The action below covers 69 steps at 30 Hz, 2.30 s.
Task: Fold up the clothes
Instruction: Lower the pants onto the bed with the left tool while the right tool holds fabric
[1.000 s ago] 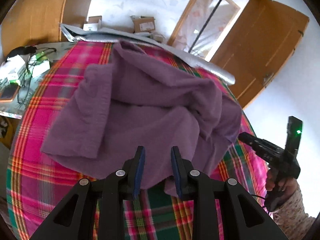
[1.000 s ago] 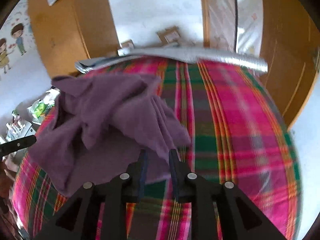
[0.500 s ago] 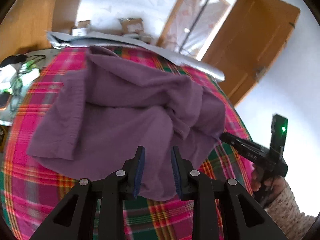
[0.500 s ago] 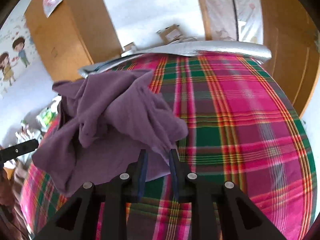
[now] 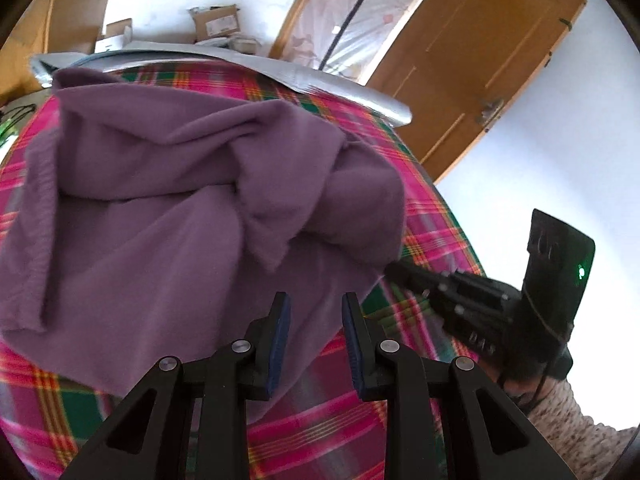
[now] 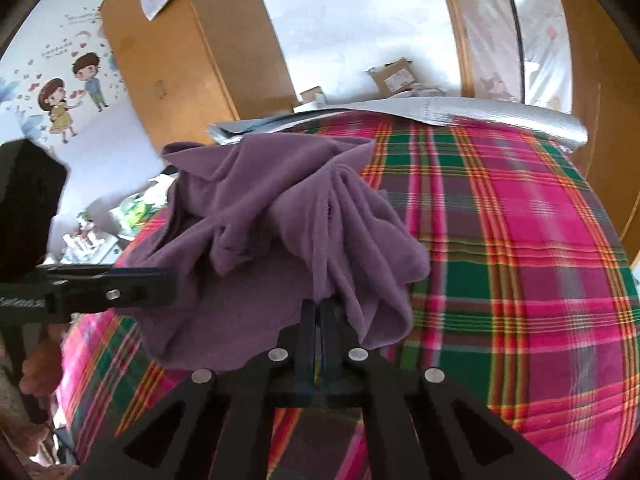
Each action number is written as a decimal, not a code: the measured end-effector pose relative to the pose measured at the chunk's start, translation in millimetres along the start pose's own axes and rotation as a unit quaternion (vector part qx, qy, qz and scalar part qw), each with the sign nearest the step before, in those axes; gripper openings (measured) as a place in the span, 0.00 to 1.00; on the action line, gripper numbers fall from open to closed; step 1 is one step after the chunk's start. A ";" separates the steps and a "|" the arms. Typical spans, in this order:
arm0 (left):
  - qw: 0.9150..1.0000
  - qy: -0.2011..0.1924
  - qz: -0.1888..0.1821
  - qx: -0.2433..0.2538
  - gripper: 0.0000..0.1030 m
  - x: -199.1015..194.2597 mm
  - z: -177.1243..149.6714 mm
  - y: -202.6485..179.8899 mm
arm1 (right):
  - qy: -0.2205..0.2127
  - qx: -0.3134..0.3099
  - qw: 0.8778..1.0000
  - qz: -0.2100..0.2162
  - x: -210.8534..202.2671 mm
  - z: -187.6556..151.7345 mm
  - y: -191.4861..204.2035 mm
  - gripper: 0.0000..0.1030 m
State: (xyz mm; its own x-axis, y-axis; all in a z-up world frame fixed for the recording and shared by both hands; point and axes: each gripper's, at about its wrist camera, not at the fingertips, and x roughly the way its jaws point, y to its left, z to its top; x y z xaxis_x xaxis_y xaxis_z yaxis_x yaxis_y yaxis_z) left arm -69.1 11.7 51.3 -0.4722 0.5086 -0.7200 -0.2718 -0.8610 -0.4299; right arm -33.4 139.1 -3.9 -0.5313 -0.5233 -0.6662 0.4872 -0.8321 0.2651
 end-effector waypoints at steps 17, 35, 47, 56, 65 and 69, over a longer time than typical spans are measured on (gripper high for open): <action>0.999 0.040 -0.006 -0.001 0.27 51.2 20.9 -28.0 | 0.018 -0.036 0.997 0.068 -3.2 -14.1 17.2 0.02; 0.996 0.056 0.050 0.045 0.27 44.7 -12.1 -16.4 | -0.016 0.032 0.996 0.078 2.7 49.4 -20.9 0.31; 0.982 0.088 0.088 0.141 0.27 63.3 -34.9 -36.3 | -0.004 0.049 0.996 0.072 16.8 53.1 -25.6 0.31; 0.969 0.056 0.151 0.186 0.29 71.1 -39.0 -43.7 | -0.011 0.052 0.996 0.073 20.1 58.7 -25.9 0.31; 0.984 0.048 0.116 0.126 0.04 52.6 -30.4 -15.8 | -0.023 0.042 0.997 0.067 20.9 64.8 -22.3 0.03; 0.990 0.027 0.096 0.104 0.04 36.6 -27.6 -7.2 | -0.037 0.024 0.998 0.051 13.6 67.6 -19.7 0.03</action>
State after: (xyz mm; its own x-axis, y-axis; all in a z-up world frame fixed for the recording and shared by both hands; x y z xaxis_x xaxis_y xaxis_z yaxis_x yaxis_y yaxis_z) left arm -61.3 36.7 12.9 -0.4886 0.3302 -0.8076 -0.3508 -0.9218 -0.1647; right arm -97.0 136.0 28.9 -0.5318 -0.6163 -0.5809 0.5088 -0.7808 0.3626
